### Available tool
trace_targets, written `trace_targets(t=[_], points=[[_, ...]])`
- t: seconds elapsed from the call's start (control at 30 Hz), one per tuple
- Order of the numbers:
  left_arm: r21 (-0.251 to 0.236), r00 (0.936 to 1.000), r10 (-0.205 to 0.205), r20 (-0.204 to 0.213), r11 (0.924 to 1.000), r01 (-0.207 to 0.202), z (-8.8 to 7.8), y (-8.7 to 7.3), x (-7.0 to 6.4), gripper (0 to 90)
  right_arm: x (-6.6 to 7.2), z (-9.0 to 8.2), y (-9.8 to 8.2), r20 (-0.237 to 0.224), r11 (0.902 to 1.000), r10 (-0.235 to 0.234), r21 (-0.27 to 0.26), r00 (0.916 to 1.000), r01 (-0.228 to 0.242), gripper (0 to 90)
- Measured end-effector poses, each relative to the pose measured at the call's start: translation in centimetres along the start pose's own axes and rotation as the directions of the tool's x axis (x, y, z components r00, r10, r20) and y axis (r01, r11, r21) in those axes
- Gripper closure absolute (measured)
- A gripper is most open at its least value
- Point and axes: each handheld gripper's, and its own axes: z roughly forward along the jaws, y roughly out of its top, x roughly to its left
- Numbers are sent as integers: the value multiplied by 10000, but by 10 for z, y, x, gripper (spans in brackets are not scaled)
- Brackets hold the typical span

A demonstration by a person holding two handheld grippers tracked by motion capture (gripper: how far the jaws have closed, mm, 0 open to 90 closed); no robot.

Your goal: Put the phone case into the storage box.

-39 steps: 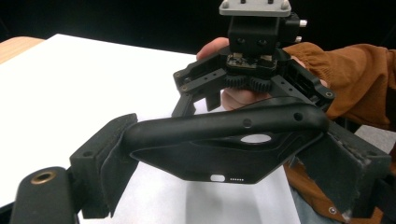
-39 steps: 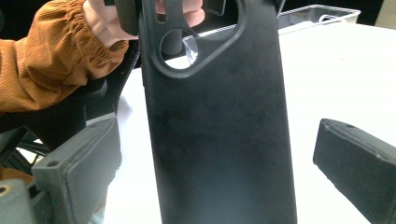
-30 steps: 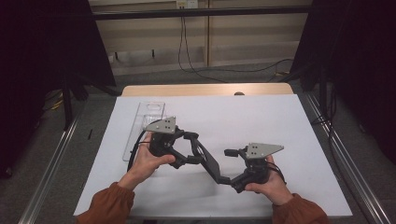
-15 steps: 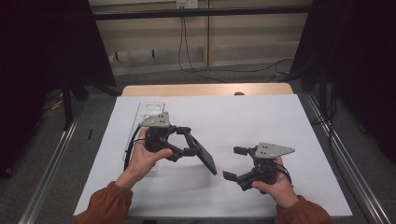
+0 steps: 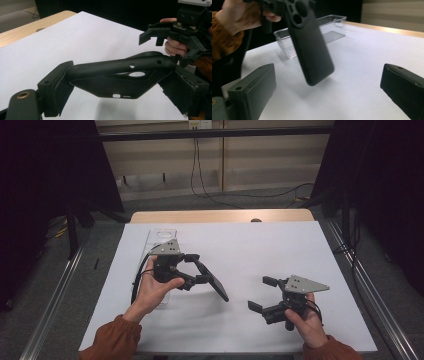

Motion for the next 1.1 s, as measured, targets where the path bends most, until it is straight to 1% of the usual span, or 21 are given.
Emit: trace_targets(t=[0.13,0.2,0.23,0.3,0.37,0.43,0.53,0.57,0.6,0.63,0.67,0.7,0.83,0.87,0.9,0.93,1.0,1.1], points=[[-69,9997,-114,-199,9999,112,-2,0,0,146,-2,-8,-1,336,9998,-27,-196,9994,33,0],[-34,9993,-101,-369,9999,100,-4,0,0,146,-2,-12,-2,603,9997,-23,-236,9982,37,0],[-34,9993,-101,-369,9999,100,-4,0,0,146,-2,-15,-3,670,9997,-36,-237,9977,52,1],[-72,9985,-189,-508,9998,186,-6,-1,1,146,-2,-20,-5,940,9997,15,-245,9956,8,2],[-52,9981,-199,-582,9998,196,-6,-1,1,146,-3,-23,-6,997,9997,48,-252,9950,-23,2],[-67,9972,-252,-700,9997,248,-7,-2,2,146,-3,-28,-9,1249,9997,21,-247,9922,10,3],[-121,9960,-347,-821,9994,338,-9,-2,2,146,-5,-39,-13,1647,9993,163,-354,9862,-106,3],[-173,9955,-359,-882,9993,345,-10,-2,2,146,-5,-41,-15,1667,9992,204,-364,9858,-146,3],[-169,9937,-427,-1038,9990,412,-12,-2,3,146,-5,-43,-16,1698,9991,251,-378,9852,-189,3],[-169,9937,-427,-1038,9990,412,-12,-2,3,146,-5,-43,-16,1698,9991,251,-378,9852,-189,3],[-249,9922,-512,-1136,9985,487,-13,-2,4,146,-8,-45,-19,1693,9987,299,-463,9851,-224,0],[-213,9907,-492,-1266,9987,469,-15,-3,4,146,-9,-46,-20,1727,9986,311,-473,9845,-233,1],[-204,9891,-534,-1370,9985,511,-18,-3,6,146,-11,-46,-20,1829,9984,296,-522,9827,-204,1],[-278,9886,-613,-1374,9979,580,-19,-4,6,146,-11,-46,-20,1892,9985,257,-526,9816,-160,1],[-298,9877,-652,-1424,9977,616,-20,-4,7,146,-11,-46,-20,1984,9986,199,-522,9799,-97,1],[-350,9865,-777,-1442,9967,734,-21,-4,7,146,-11,-47,-21,2039,9984,223,-559,9787,-111,1],[-384,9852,-801,-1517,9964,751,-24,-3,9,146,-11,-47,-23,2160,9987,239,-492,9761,-136,1],[-473,9818,-890,-1676,9955,822,-29,-2,10,145,-12,-47,-25,2241,9991,221,-408,9743,-133,1]])
